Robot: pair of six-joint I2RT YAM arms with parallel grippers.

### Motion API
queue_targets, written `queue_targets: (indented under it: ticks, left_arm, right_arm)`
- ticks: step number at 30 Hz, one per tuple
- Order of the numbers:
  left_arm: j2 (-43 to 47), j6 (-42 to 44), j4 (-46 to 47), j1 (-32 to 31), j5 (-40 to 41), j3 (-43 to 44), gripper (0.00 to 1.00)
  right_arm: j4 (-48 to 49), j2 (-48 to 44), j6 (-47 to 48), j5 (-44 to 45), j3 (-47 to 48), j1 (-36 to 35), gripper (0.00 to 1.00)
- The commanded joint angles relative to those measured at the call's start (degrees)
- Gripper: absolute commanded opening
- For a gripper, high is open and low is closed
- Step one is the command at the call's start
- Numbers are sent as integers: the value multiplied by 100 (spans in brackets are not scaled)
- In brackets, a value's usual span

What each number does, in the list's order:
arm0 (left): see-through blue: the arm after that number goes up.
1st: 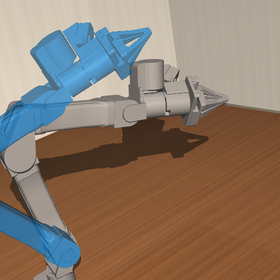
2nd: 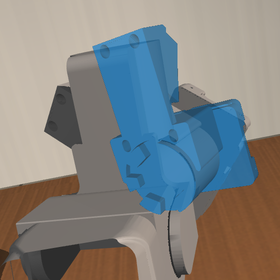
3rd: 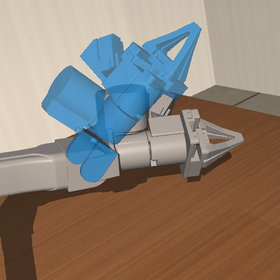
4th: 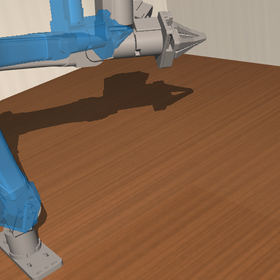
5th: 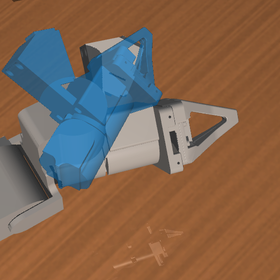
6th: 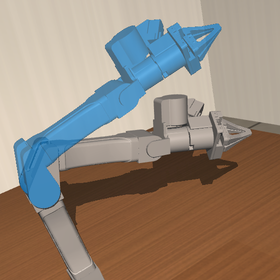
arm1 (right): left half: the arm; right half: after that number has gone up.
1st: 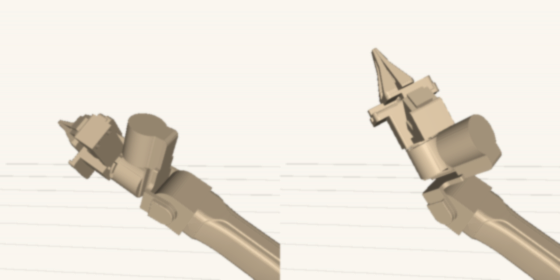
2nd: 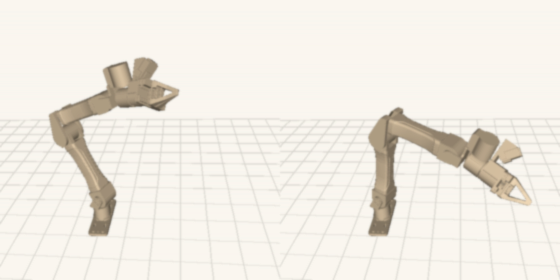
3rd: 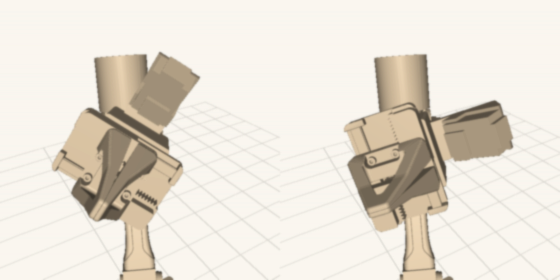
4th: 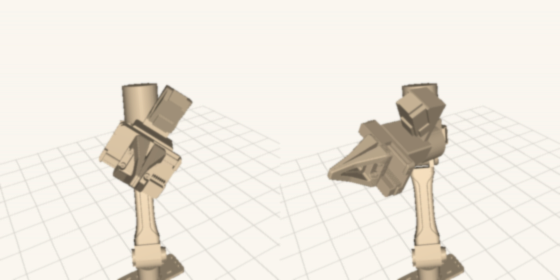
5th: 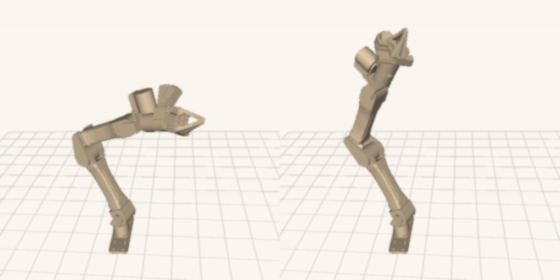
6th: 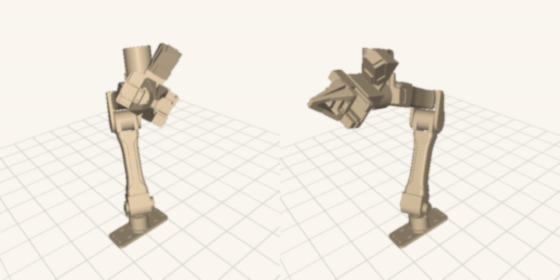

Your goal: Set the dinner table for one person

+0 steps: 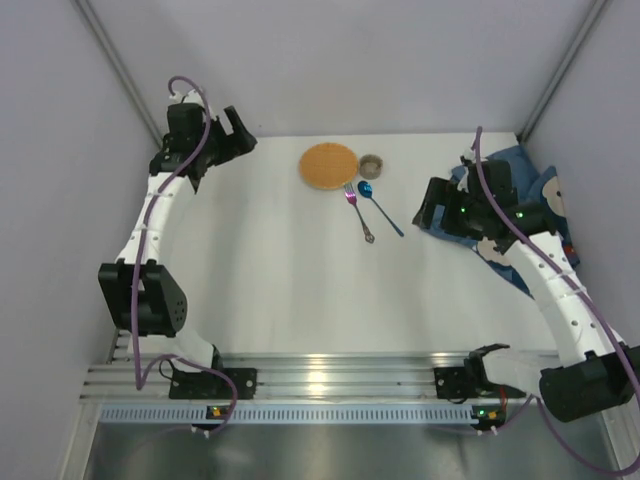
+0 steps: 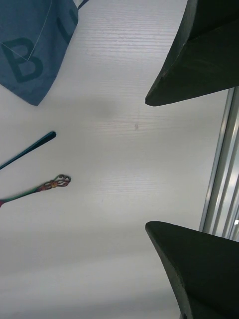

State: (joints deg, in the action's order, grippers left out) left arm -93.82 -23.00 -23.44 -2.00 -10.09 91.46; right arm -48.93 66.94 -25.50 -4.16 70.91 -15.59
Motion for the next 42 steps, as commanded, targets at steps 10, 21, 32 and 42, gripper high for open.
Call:
queue_targets:
  ticks: [10,21,32,42]
  left_arm:
    - [-216,-1260,-116,-422,-154,-382,98]
    - [48,-759,-433,-1891,420,-1024,92]
    - [469,-469,-723,-2103,507,-1728,90]
    - [892,-327,-995,-2094,850,-2247,90]
  right_arm:
    - [-653,819,168,555,597,56,100]
    - [-926,3096,-114,829,1767,1102,100]
    - [-916,5529,-201,846,3691,1217,100]
    - [-1198,6569,-210,1207,4388,1146,73]
